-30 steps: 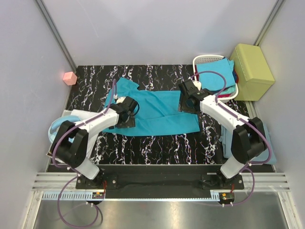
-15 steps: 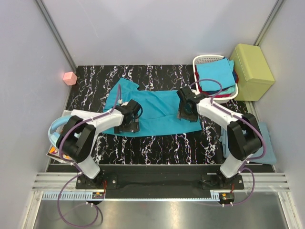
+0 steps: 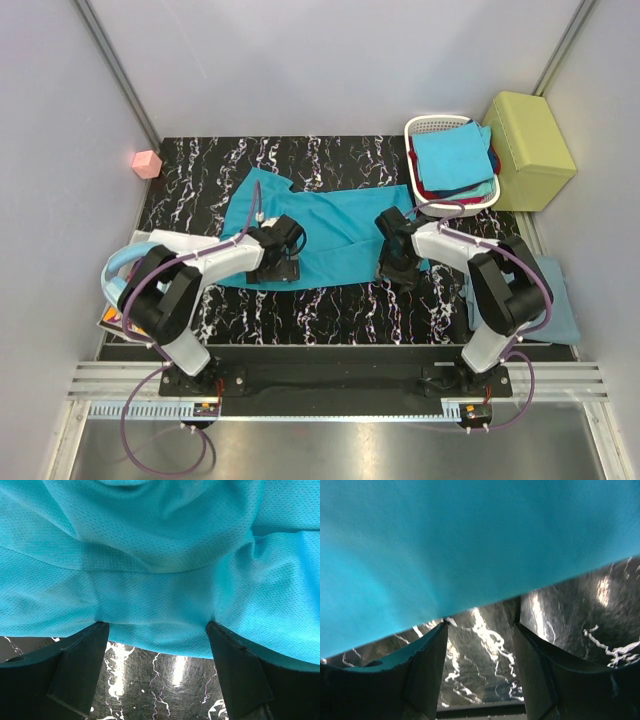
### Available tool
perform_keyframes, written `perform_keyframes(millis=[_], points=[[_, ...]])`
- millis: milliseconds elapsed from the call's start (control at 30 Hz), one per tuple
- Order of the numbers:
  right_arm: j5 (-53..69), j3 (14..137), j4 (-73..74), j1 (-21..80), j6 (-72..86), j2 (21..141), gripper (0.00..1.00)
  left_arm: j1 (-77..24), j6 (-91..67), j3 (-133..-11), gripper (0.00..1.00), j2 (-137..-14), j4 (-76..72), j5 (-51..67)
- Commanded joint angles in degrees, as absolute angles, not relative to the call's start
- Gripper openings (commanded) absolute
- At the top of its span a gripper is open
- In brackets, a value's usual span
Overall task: Fold and stack the t-shirts
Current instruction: Fold the flattened tshirt in 1/3 of the way
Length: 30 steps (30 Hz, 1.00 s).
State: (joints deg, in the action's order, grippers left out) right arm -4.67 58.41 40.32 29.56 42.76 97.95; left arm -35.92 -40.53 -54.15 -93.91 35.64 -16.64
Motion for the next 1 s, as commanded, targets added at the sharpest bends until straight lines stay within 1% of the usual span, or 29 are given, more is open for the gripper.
perform_keyframes(millis=[0, 100, 167, 333, 433, 533, 633, 767, 967], points=[[-0.8, 54.1, 40.1, 29.9, 46.9, 96.3, 0.62, -36.4, -40.3, -52.6, 0.86, -93.9, 38.1, -15.2], [-0.8, 52.7, 39.5, 29.9, 46.6, 94.1, 0.61, -36.4, -40.3, -52.8, 0.86, -93.4, 38.5, -15.6], [-3.4, 53.7, 39.3, 30.0, 46.1, 91.5, 0.61, -36.4, -40.1, -53.0, 0.87, -93.3, 38.7, -16.0], [-8.8, 62.1, 40.2, 29.9, 42.3, 88.1, 0.62, -36.4, -39.8, -54.0, 0.87, -93.5, 39.4, -16.2], [-10.6, 68.8, 42.5, 29.9, 39.6, 89.5, 0.63, -36.4, -39.7, -54.1, 0.87, -93.3, 39.5, -16.2], [-14.4, 72.8, 43.2, 29.7, 37.8, 91.9, 0.64, -36.4, -39.8, -54.0, 0.87, -93.1, 39.6, -16.3], [-16.2, 75.4, 44.1, 26.9, 37.6, 97.2, 0.62, -36.4, -39.7, -54.1, 0.87, -92.9, 39.6, -16.1], [-17.2, 77.3, 44.5, 23.4, 38.8, 103.4, 0.55, -36.4, -39.6, -53.9, 0.87, -91.5, 40.0, -16.1], [-19.5, 78.1, 44.7, 22.1, 39.1, 106.1, 0.54, -36.3, -39.3, -53.5, 0.86, -89.3, 40.9, -16.6]])
